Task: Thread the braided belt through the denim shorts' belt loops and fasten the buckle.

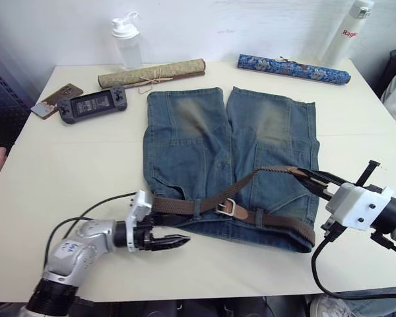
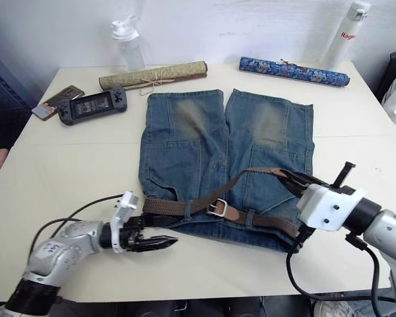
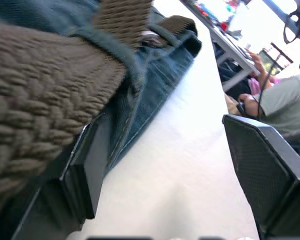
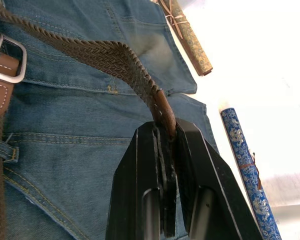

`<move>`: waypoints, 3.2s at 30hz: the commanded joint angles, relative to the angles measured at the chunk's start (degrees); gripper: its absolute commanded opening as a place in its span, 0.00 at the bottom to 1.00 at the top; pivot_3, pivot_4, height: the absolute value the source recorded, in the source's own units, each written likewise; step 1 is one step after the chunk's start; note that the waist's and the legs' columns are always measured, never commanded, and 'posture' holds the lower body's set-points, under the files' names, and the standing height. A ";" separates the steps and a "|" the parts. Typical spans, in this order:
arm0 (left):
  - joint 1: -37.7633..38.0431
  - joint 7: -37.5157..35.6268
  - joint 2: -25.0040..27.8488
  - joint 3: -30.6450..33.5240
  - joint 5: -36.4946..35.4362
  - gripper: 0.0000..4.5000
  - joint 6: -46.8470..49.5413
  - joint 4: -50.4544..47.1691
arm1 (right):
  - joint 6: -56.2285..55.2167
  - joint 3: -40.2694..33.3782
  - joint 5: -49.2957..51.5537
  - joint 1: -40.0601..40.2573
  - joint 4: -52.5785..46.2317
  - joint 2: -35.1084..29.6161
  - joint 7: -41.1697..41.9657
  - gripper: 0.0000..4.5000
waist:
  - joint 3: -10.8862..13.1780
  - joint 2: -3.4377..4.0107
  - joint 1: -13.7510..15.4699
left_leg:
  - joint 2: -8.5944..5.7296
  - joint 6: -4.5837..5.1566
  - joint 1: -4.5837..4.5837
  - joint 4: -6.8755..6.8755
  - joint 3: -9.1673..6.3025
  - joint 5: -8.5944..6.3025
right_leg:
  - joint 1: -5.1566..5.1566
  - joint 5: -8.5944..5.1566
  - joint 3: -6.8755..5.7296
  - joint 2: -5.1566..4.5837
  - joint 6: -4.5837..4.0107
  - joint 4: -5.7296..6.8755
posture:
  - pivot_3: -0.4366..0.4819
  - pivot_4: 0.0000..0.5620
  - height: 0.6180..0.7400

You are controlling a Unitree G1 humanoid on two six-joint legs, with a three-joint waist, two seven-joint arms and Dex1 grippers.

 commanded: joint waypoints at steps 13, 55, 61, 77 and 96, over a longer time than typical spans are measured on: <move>1.69 4.34 2.35 12.54 -11.28 0.84 4.34 -12.87 | -1.71 6.84 -2.40 -9.36 2.22 -0.37 -0.92 0.00 | 0.08 -0.12 0.12 | -0.04 -0.04 -0.05 0.10 0.04 0.02 | -0.01 -0.04 0.01 0.10 0.00 0.05 | 0.48 0.27 0.82; -13.99 27.42 -17.02 -10.24 27.93 0.02 -16.30 -15.54 | -2.73 23.01 -15.69 -22.91 0.18 2.20 -0.93 0.00 | 0.05 -0.23 0.27 | -0.22 0.27 -0.09 0.92 0.14 0.07 | 0.05 -0.04 -0.24 0.16 0.10 0.78 | 0.48 0.27 0.82; -14.05 27.77 -17.28 -10.06 28.43 0.02 -16.53 -15.35 | 0.62 22.87 -13.22 -23.02 -1.67 3.22 -0.50 0.00 | 0.05 -0.24 0.26 | -0.22 0.27 -0.09 0.95 0.13 0.07 | 0.06 -0.04 -0.22 0.17 0.10 0.83 | 0.48 0.27 0.82; -9.72 30.96 -18.08 3.96 17.59 0.00 -9.70 -15.90 | 18.72 14.60 -2.62 -7.43 -13.78 6.99 0.72 0.99 | 0.04 -0.25 0.25 | -0.20 0.36 -0.16 1.02 -0.03 0.01 | 0.14 -0.05 -0.13 0.14 0.11 0.87 | 0.48 0.27 0.82; -20.62 31.86 -16.91 7.99 4.01 0.00 0.00 -17.05 | 10.87 33.55 -23.30 4.23 -4.69 13.91 -14.60 0.99 | -0.08 -0.46 0.19 | -0.26 0.29 -0.09 1.10 0.03 0.02 | 0.08 -0.12 -0.05 0.20 0.20 0.90 | 0.48 0.27 0.82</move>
